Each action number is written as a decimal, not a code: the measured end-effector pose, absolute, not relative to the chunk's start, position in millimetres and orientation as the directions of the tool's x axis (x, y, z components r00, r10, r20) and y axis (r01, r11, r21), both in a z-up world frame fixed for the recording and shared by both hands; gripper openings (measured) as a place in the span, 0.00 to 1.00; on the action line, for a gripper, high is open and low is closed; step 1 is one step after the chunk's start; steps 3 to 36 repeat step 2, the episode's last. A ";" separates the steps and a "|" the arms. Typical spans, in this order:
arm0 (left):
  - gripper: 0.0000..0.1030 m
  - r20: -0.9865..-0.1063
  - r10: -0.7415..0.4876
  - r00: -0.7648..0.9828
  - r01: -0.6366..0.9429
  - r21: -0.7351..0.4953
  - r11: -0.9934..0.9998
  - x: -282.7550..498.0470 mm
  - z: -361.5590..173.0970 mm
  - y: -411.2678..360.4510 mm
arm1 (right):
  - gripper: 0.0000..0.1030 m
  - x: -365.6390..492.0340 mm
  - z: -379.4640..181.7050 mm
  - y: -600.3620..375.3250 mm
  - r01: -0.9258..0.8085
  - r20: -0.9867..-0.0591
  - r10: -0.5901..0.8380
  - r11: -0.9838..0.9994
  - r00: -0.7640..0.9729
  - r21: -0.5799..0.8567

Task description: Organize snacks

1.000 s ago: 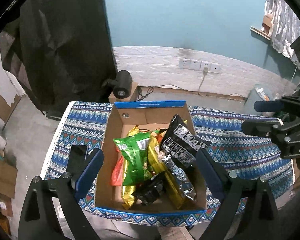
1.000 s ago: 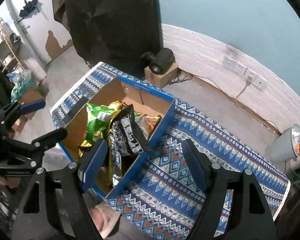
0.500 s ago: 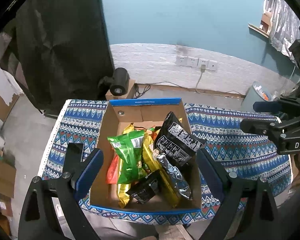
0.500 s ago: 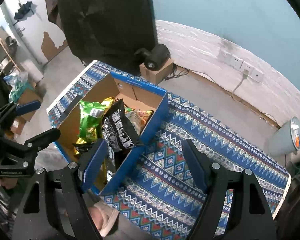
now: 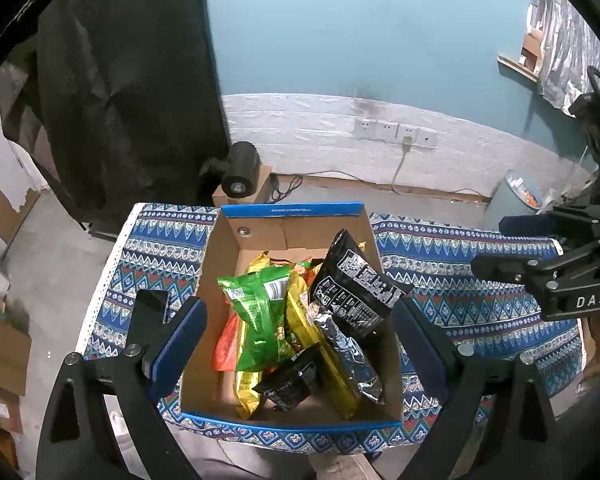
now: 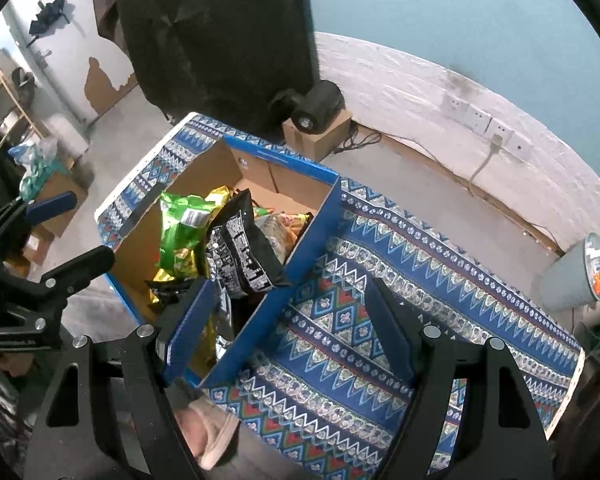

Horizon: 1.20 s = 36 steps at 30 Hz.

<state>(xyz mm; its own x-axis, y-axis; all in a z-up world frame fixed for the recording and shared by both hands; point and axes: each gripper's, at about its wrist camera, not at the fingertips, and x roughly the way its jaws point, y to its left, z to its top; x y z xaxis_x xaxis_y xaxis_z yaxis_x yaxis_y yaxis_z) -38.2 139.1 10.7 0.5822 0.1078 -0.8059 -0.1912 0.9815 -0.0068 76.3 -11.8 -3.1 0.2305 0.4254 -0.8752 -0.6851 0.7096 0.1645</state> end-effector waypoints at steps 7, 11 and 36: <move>0.92 -0.810 0.108 0.576 -0.193 -0.007 0.981 -37.5 10.1 139.7 | 0.75 76.2 -3.3 -11.7 -0.684 -0.876 0.425 0.710 0.230 0.164; 0.92 -0.810 0.108 0.576 -0.193 -0.007 0.981 -37.5 10.1 139.7 | 0.75 76.2 -3.3 -11.7 -0.684 -0.876 0.425 0.710 0.230 0.164; 0.92 -0.810 0.108 0.576 -0.193 -0.007 0.981 -37.5 10.1 139.7 | 0.75 76.2 -3.3 -11.7 -0.684 -0.876 0.425 0.710 0.230 0.164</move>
